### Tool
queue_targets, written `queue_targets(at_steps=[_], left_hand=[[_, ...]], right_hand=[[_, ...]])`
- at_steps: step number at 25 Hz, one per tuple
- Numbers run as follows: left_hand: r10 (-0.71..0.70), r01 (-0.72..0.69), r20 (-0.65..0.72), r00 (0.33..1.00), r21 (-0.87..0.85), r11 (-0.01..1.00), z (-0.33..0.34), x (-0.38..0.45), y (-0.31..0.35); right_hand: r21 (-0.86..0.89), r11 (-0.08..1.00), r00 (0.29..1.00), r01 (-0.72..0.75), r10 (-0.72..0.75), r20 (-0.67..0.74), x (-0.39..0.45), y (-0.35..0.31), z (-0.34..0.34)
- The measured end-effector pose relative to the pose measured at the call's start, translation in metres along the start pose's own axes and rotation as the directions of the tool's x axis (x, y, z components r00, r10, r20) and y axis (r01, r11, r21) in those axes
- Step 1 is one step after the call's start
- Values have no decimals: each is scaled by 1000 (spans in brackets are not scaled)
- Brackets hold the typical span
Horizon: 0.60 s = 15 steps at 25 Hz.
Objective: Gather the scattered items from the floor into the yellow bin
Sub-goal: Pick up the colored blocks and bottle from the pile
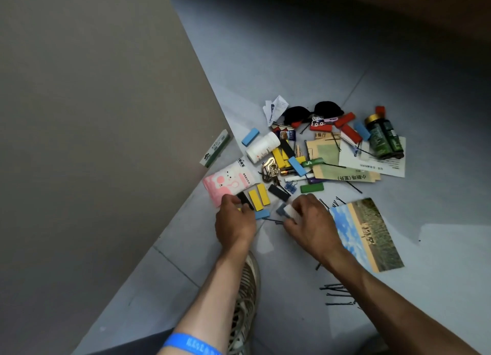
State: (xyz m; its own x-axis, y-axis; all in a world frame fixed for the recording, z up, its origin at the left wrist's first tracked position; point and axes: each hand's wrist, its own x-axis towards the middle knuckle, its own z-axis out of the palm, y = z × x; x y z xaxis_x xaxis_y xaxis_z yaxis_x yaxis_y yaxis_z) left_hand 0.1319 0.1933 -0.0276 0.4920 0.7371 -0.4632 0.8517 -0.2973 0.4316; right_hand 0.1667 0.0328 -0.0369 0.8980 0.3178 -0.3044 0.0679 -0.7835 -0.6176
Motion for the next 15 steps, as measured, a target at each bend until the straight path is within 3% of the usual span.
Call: queue_targets(at_steps=[3, 5, 6, 8, 9, 11, 12, 15], left_hand=[[66, -70, 36, 997, 117, 991, 7, -1, -8], [70, -71, 16, 997, 121, 990, 8, 1, -11], [68, -69, 11, 998, 117, 991, 9, 3, -12], [56, -57, 8, 998, 106, 993, 8, 6, -12], [61, -61, 5, 998, 109, 992, 7, 6, -12], [122, -119, -8, 993, 152, 981, 5, 5, -14], [171, -166, -11, 985, 185, 969, 5, 6, -16], [268, -262, 9, 963, 246, 933, 2, 10, -18]], right_hand=[[419, 875, 970, -240, 234, 67, 0, 7, -5], [511, 802, 951, -308, 281, 133, 2, 5, -7], [498, 819, 959, -284, 252, 132, 2, 1, -8], [312, 947, 996, -73, 57, 62, -2, -8, -10], [137, 987, 995, 83, -89, 40, -4, -12, -8], [-231, 913, 942, 336, -323, 92, -5, -23, 4], [-338, 852, 916, 401, -372, 150, -5, -26, 12], [-463, 743, 875, 483, -431, 221, 1, -31, 26]])
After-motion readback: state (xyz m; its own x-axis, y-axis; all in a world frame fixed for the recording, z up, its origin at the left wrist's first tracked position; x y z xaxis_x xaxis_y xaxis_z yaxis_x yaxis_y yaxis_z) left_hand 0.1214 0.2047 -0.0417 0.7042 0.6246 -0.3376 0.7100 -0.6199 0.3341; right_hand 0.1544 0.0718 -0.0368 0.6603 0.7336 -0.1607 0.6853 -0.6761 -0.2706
